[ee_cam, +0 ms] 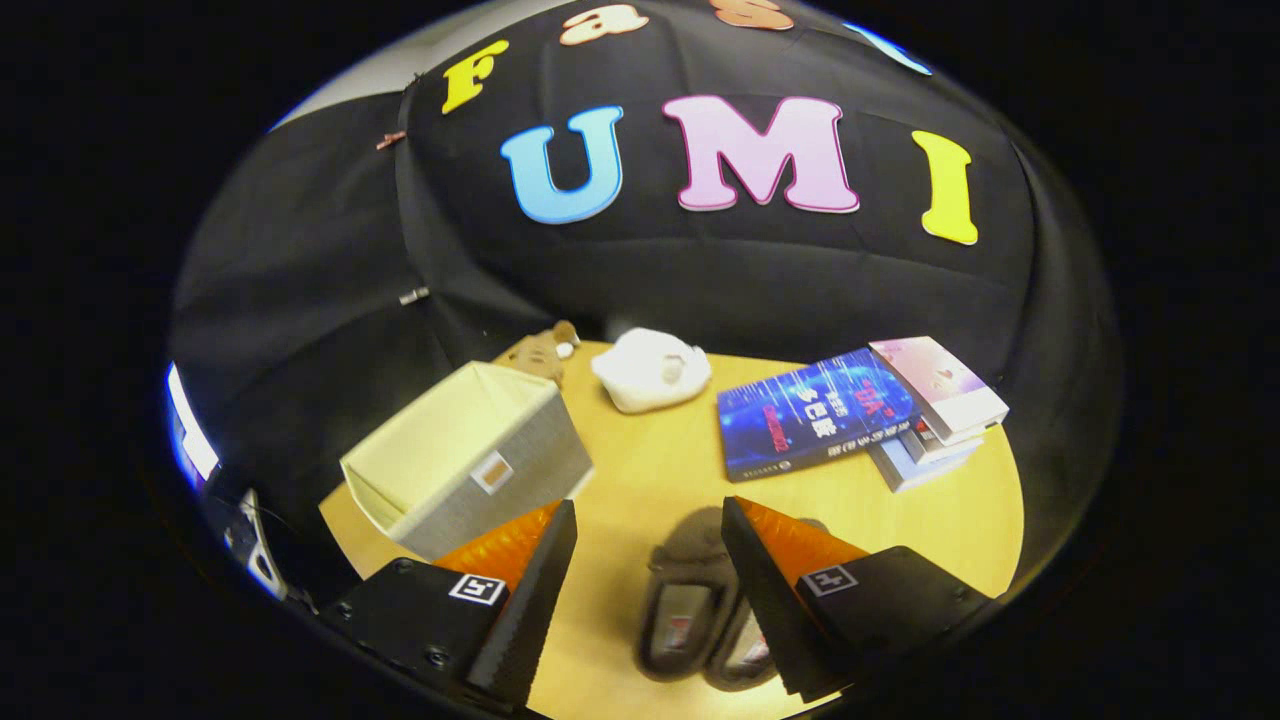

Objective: Open the storage box then place both shoes into the box .Put the left shoe in first, then the right shoe, with the right side of both shoes facing outward in a uniform manner.

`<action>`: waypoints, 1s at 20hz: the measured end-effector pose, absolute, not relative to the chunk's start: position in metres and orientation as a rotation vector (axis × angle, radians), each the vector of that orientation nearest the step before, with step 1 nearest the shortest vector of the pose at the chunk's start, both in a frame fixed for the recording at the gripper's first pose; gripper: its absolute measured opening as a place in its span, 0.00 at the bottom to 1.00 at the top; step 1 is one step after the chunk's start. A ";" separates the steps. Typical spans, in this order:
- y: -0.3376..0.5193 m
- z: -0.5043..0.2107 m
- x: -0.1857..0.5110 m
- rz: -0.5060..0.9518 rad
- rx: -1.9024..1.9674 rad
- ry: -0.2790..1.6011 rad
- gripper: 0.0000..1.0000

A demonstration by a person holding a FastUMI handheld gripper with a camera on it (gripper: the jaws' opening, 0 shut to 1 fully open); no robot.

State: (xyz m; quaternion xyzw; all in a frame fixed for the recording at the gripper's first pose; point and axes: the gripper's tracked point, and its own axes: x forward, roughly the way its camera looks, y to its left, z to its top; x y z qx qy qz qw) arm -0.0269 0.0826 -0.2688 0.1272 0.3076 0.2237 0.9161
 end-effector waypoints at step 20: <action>0.094 -0.414 -0.028 0.503 0.010 0.906 0.68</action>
